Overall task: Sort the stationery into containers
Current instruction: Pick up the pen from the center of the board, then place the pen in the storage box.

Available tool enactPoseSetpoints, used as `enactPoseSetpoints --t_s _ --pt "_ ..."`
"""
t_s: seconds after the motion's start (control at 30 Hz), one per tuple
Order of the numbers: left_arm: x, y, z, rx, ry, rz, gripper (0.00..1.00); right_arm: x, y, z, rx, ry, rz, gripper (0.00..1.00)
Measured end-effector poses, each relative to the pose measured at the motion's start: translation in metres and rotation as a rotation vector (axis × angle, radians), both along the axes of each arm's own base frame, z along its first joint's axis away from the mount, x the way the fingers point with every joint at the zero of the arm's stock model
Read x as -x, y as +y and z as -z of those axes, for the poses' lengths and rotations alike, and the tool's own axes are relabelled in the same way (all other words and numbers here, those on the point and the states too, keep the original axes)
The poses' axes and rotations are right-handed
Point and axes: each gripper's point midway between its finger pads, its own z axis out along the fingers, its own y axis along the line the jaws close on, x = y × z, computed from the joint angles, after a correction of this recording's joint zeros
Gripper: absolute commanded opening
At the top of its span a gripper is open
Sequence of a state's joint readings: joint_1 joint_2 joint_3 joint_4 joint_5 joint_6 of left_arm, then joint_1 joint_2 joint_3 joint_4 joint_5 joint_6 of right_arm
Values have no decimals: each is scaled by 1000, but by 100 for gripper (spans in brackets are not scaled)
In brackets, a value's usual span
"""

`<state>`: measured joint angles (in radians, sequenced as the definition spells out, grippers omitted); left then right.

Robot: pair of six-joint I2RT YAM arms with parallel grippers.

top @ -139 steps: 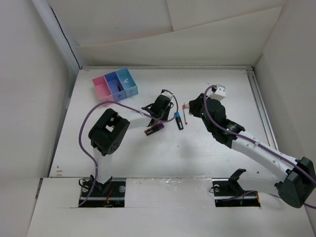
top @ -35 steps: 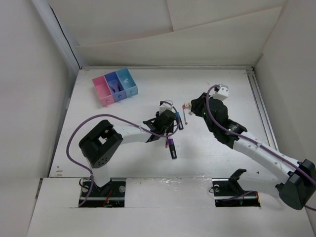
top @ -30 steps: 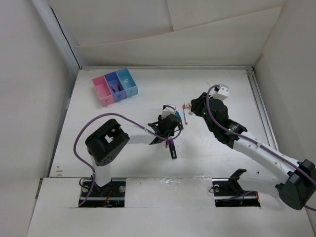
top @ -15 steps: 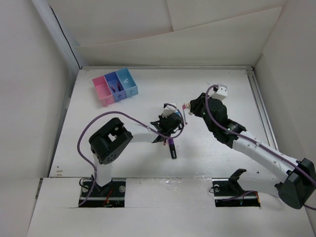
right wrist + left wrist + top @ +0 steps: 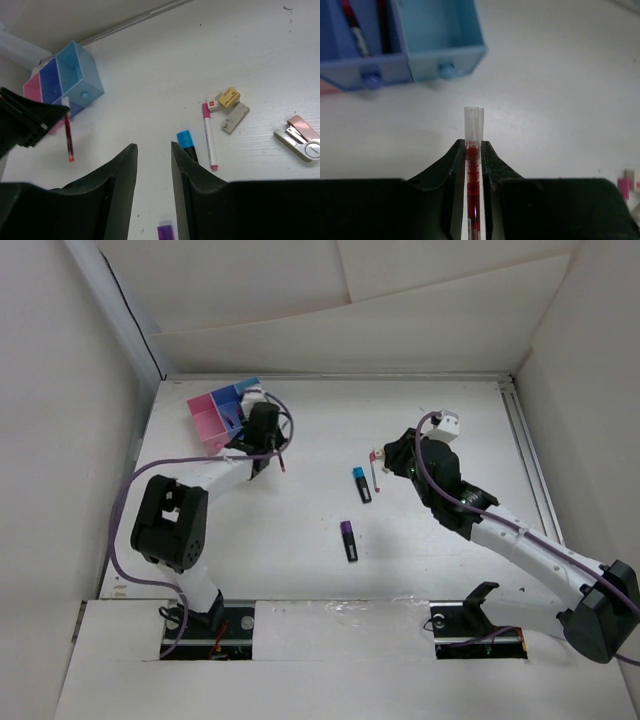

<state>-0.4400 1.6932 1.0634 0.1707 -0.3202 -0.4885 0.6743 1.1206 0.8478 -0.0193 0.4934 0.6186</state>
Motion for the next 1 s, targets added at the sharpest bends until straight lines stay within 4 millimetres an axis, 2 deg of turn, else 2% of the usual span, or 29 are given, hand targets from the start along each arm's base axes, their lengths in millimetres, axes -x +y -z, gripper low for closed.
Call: enactPoseSetpoints --t_s 0.07,0.13,0.27,0.33,0.4,0.47,0.57,0.7,0.77,0.93,1.0 --pt "-22 28 -19 40 -40 -68 0 0 1 1 0 2 -6 39" --pt "-42 48 -41 86 -83 -112 0 0 3 3 1 8 -17 39" --pt "-87 79 -83 137 -167 -182 0 0 7 7 5 21 -33 39" --pt "-112 92 -98 137 -199 -214 0 0 8 8 5 23 -37 39" --pt "-133 101 -105 125 -211 -231 0 1 8 8 4 23 -40 39" --pt "-148 112 -102 109 -201 -250 0 1 9 8 3 24 -44 39" --pt "-158 128 -83 85 -153 -275 0 1 10 8 2 25 -47 39" --pt "-154 156 -46 50 -54 -318 0 1 10 8 2 25 -48 39" --pt "-151 168 -34 31 -20 -338 0 1 10 8 2 25 -48 39" --pt "-149 172 -29 6 -2 -339 0 1 10 8 4 24 -49 39" --pt "-149 170 -30 3 -3 -332 5 1 10 8 6 24 -50 39"
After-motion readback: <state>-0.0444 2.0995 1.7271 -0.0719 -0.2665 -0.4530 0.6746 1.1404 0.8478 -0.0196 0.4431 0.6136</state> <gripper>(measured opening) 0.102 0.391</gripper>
